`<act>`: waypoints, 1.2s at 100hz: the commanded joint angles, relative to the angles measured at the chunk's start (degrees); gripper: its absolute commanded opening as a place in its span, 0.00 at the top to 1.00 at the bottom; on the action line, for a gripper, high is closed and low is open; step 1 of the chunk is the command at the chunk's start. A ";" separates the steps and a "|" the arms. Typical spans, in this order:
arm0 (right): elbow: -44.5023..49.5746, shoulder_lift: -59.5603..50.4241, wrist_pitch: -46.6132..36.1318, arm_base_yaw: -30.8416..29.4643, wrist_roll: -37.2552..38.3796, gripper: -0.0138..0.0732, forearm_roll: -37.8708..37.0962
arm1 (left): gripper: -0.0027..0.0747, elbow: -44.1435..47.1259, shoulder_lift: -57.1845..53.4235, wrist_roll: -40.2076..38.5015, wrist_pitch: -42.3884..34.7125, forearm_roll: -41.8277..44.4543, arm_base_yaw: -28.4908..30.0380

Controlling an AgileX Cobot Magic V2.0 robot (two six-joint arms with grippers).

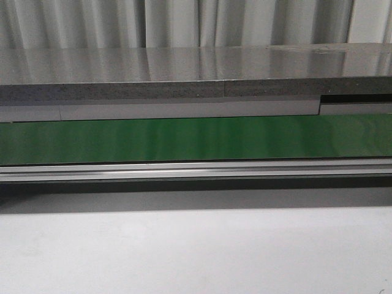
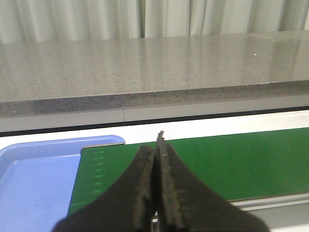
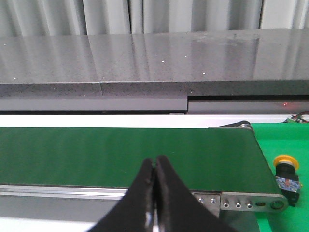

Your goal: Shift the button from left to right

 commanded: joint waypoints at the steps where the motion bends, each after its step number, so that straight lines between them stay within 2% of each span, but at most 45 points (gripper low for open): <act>1: 0.36 -1.49 -6.16 0.67 0.47 0.92 -1.35 | 0.99 -1.73 0.39 -0.24 -4.73 -0.63 -0.22; 41: 9.21 -9.61 -8.10 0.97 0.47 0.92 -1.35 | 0.99 -1.73 0.39 -0.24 -4.73 -0.63 -0.22; 120: 9.15 -10.45 -7.63 0.91 0.47 0.92 -1.35 | 0.99 -1.73 0.39 -0.24 -4.73 -0.63 -0.22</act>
